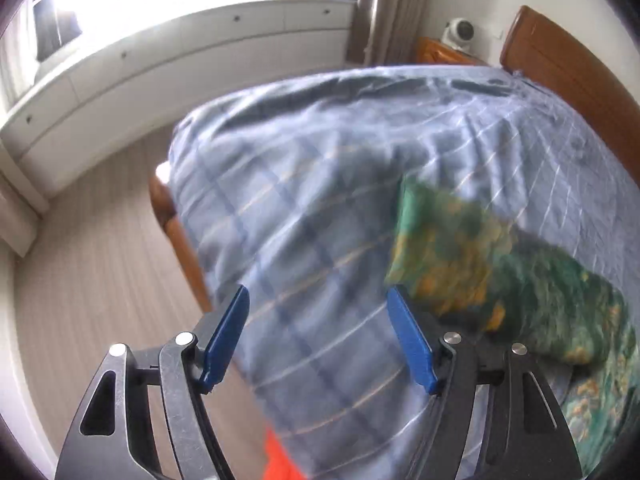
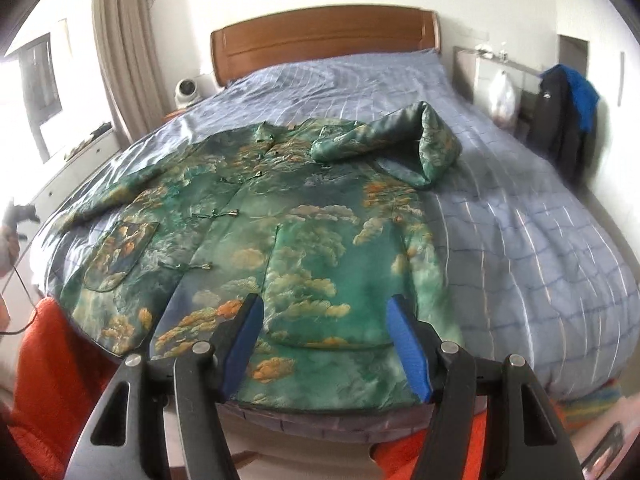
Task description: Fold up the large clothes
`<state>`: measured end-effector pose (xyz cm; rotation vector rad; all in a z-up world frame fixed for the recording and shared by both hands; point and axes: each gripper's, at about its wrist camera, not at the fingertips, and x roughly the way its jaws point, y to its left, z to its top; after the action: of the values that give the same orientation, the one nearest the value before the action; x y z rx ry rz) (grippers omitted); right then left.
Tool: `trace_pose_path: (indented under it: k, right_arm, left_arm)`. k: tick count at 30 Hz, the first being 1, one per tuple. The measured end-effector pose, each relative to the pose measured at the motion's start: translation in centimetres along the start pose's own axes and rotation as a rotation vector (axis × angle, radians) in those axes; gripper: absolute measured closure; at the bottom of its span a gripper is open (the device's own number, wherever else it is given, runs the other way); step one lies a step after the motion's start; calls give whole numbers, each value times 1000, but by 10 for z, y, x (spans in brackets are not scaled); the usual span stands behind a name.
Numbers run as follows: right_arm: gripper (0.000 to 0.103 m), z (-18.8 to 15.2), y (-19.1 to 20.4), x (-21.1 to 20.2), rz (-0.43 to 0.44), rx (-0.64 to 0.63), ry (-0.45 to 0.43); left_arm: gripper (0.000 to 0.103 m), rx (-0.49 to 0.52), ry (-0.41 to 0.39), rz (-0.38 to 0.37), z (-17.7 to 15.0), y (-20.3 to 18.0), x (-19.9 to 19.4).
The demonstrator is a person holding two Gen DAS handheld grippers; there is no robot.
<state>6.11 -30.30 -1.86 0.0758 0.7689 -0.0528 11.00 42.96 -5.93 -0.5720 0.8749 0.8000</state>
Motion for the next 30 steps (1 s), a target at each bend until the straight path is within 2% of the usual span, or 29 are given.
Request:
trace_pose_path:
  k: [4, 6, 10, 11, 14, 16, 17, 18, 19, 20, 21, 24, 26, 28, 30]
  right_arm:
    - [26, 54, -24, 14, -71, -108, 10]
    - [17, 86, -20, 37, -153, -280, -2]
    - [17, 129, 6, 121, -273, -652, 37]
    - [17, 136, 14, 151, -324, -749, 60]
    - [19, 145, 37, 225, -437, -960, 110]
    - [19, 145, 53, 263, -498, -1070, 109]
    - [21, 146, 59, 281, -531, -1106, 104]
    - [33, 149, 61, 291, -538, -1105, 105]
    - [62, 154, 59, 298, -523, -1071, 119]
    - [77, 166, 52, 300, -482, -975, 141]
    - [86, 178, 42, 297, -464, -874, 142]
    - [88, 214, -16, 251, -470, -510, 20]
    - [88, 228, -77, 204, -486, -253, -50]
    - [88, 225, -138, 161, -524, -36, -93]
    - [88, 208, -206, 118, -590, 179, -109]
  left_arm:
    - [28, 64, 25, -87, -39, -13, -14]
    - [28, 111, 32, -141, -58, -29, -27]
    - [28, 237, 52, -232, -94, -77, -57]
    - [28, 259, 46, -244, -99, -78, -67]
    - [24, 347, 12, -279, -127, -108, -94]
    - [22, 415, 8, -292, -147, -129, -106]
    - [22, 431, 12, -294, -152, -132, -107]
    - [22, 452, 22, -297, -159, -139, -109]
    - [22, 469, 38, -304, -165, -144, -109]
    - [22, 479, 48, -310, -169, -147, -110]
    - [22, 491, 56, -316, -174, -150, -112]
    - [22, 525, 32, -334, -182, -159, -119]
    - [22, 549, 5, -353, -186, -168, -128]
    - [22, 564, -1, -378, -190, -176, -133]
    - [22, 574, 0, -403, -194, -184, -133]
